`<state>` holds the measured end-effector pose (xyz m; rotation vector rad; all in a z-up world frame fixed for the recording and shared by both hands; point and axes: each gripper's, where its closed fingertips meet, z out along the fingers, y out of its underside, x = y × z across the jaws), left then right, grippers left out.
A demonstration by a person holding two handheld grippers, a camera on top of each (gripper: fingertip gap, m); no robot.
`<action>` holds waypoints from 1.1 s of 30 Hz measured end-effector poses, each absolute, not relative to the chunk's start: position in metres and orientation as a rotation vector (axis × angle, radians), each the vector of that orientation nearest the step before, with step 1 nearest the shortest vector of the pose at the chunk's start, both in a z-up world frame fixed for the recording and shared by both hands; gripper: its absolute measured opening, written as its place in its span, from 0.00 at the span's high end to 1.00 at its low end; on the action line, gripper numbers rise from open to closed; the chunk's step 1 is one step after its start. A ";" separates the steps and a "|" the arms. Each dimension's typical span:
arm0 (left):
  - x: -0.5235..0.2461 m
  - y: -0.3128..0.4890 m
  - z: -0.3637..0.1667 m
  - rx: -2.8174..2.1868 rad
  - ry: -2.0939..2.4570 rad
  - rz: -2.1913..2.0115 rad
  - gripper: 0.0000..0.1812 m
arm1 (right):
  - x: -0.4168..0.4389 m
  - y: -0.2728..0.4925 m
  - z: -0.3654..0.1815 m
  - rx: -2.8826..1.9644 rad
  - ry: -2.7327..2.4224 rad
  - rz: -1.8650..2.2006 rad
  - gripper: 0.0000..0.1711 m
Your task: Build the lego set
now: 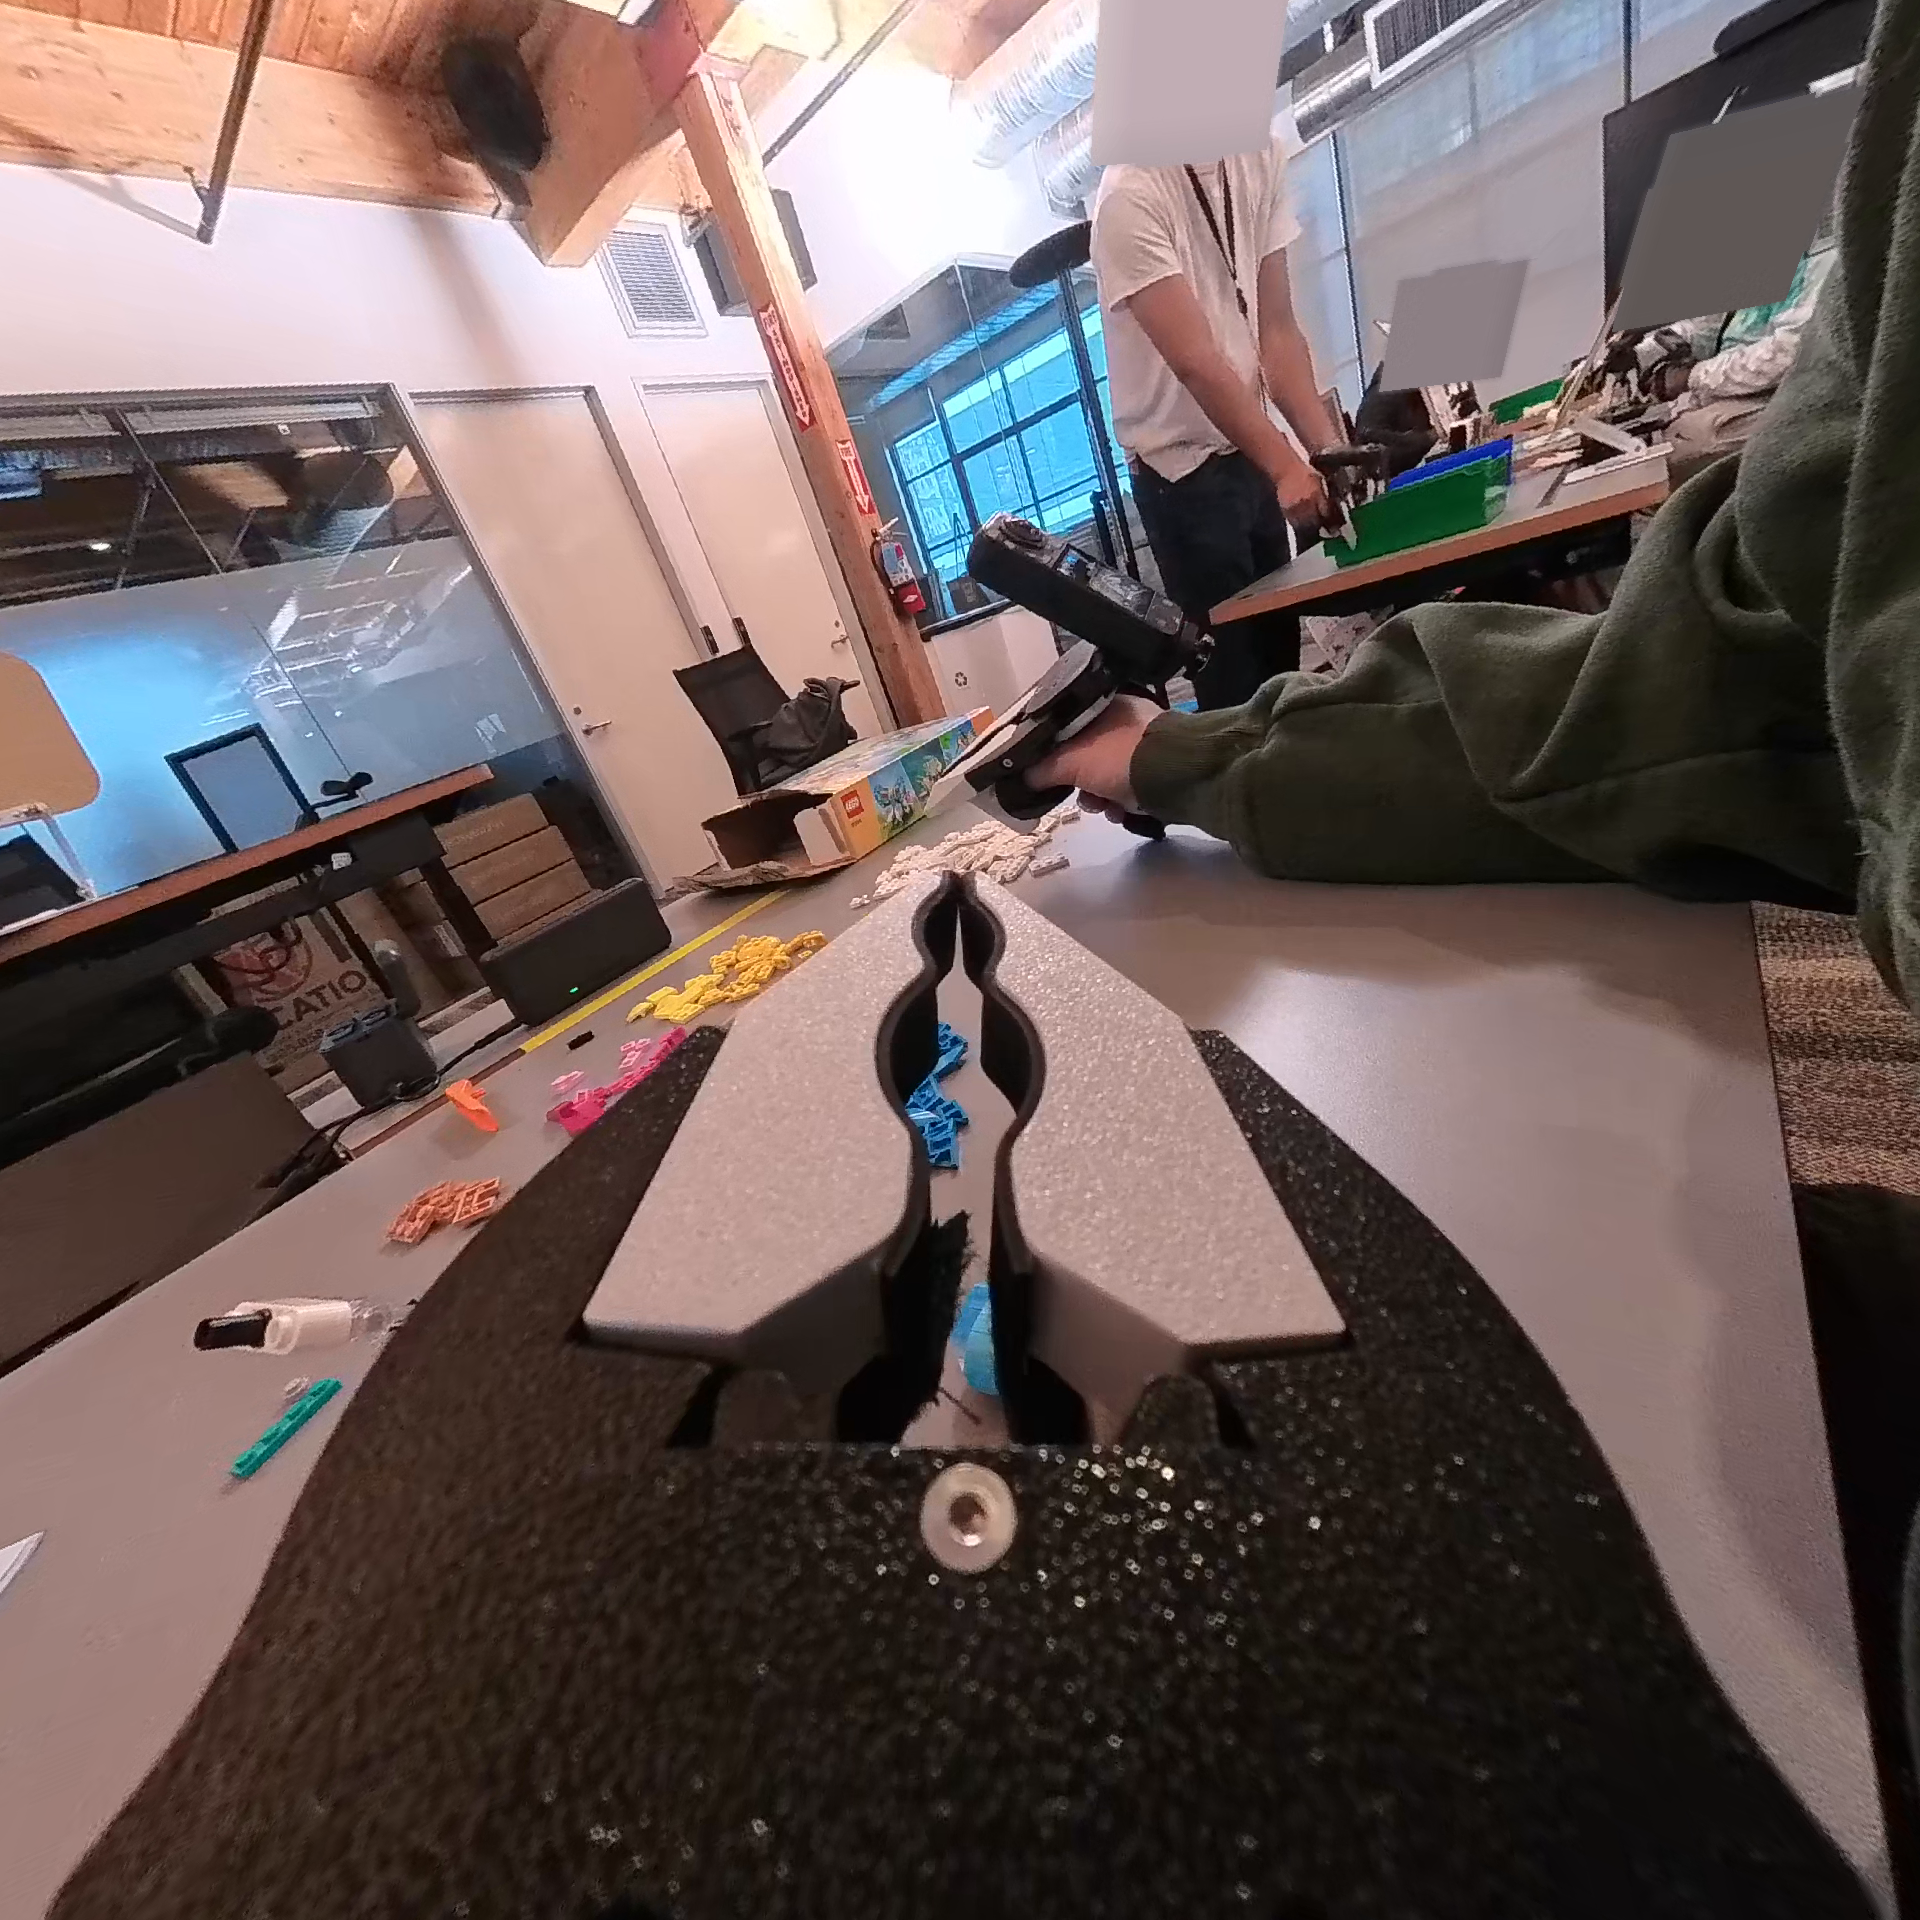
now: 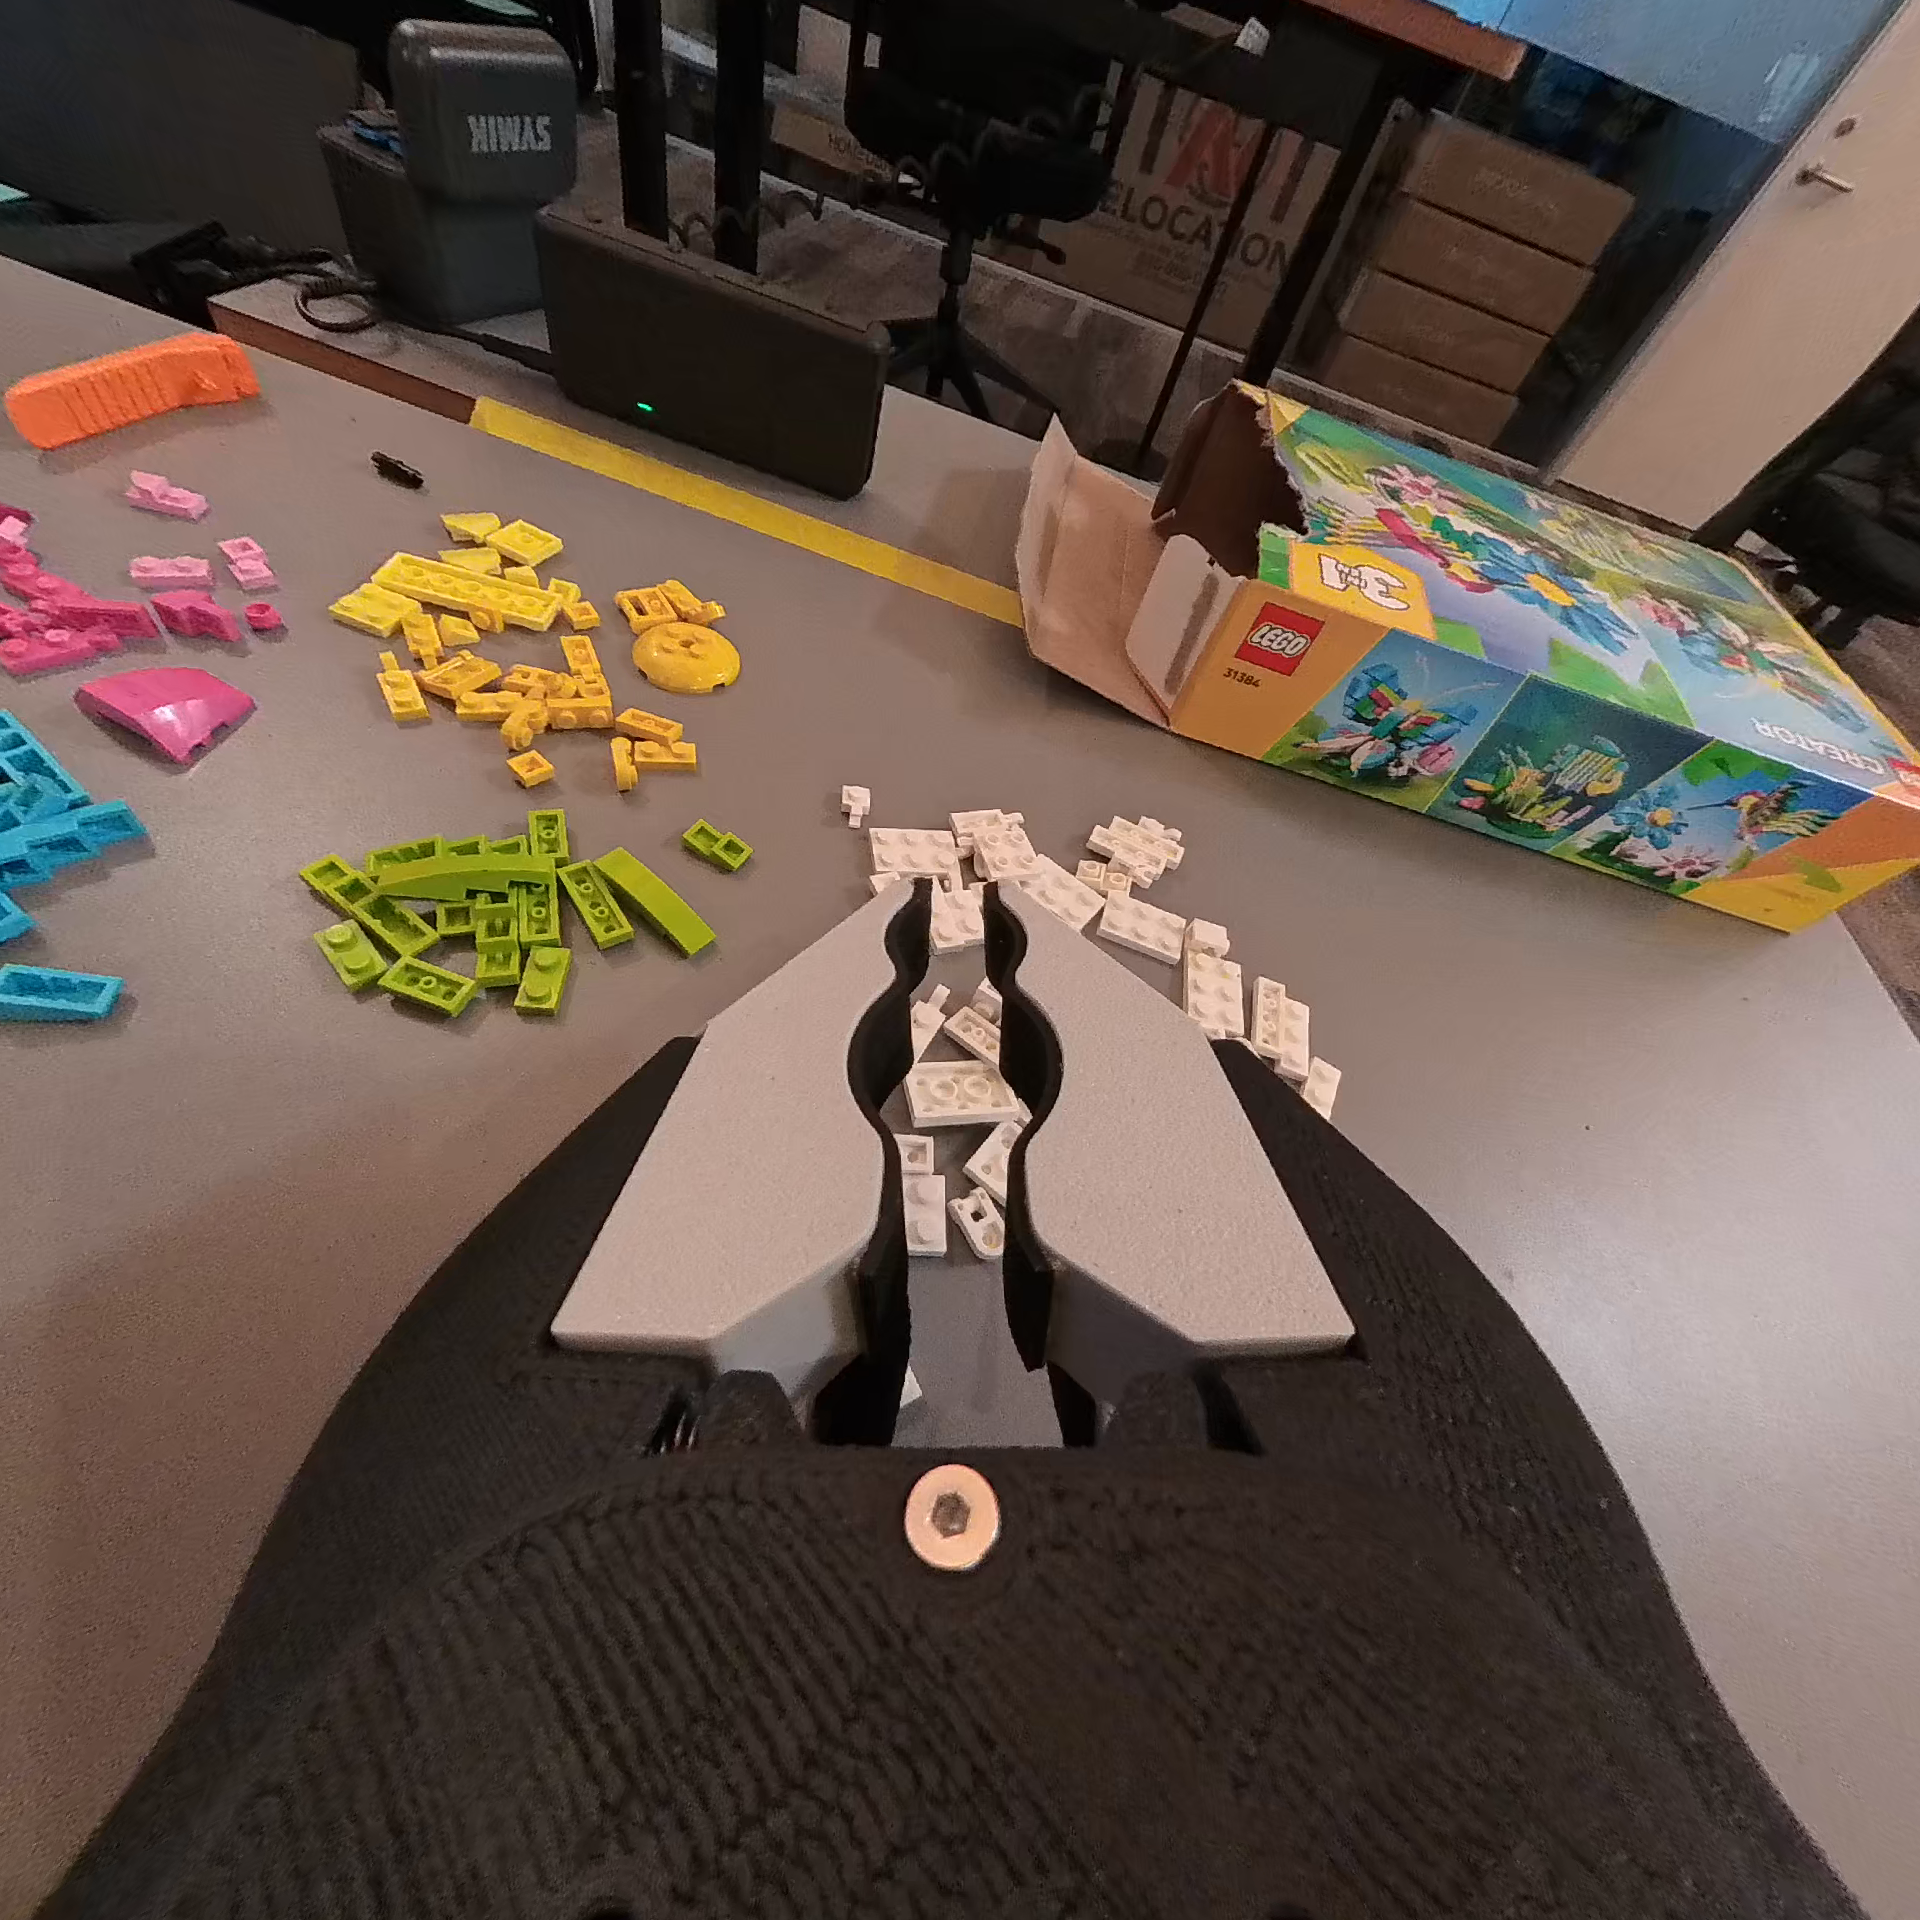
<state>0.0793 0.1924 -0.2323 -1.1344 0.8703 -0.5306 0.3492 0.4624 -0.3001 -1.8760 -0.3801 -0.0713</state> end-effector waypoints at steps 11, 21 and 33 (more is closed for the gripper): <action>0.080 0.192 -0.232 -1.133 0.875 -0.529 1.00 | 0.349 0.463 -0.300 -1.872 -0.379 -0.075 0.95; 0.080 0.192 -0.232 -1.132 0.879 -0.529 1.00 | 0.349 0.463 -0.299 -1.867 -0.381 -0.084 0.96; 0.080 0.192 -0.233 -1.132 0.881 -0.529 1.00 | 0.349 0.463 -0.299 -1.866 -0.382 -0.089 0.96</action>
